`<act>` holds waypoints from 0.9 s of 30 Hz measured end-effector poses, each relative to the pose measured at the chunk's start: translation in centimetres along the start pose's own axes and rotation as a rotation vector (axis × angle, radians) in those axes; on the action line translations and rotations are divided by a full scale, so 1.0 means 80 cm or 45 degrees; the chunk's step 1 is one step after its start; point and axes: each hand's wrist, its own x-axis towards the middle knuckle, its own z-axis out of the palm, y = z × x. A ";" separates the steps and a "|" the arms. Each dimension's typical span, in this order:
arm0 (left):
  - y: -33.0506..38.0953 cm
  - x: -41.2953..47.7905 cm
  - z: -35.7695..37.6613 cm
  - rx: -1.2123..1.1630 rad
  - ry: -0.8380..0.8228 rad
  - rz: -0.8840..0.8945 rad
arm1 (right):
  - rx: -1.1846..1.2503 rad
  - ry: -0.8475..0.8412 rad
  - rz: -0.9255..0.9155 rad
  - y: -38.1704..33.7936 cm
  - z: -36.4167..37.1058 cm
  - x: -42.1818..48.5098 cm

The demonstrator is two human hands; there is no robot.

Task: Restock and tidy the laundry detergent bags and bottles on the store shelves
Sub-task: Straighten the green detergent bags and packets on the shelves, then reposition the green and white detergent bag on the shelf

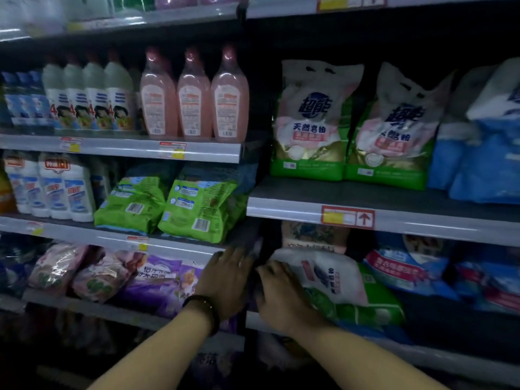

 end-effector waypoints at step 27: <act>0.211 0.063 0.132 -0.241 -0.459 0.022 | -0.038 -0.454 0.565 0.242 0.024 -0.146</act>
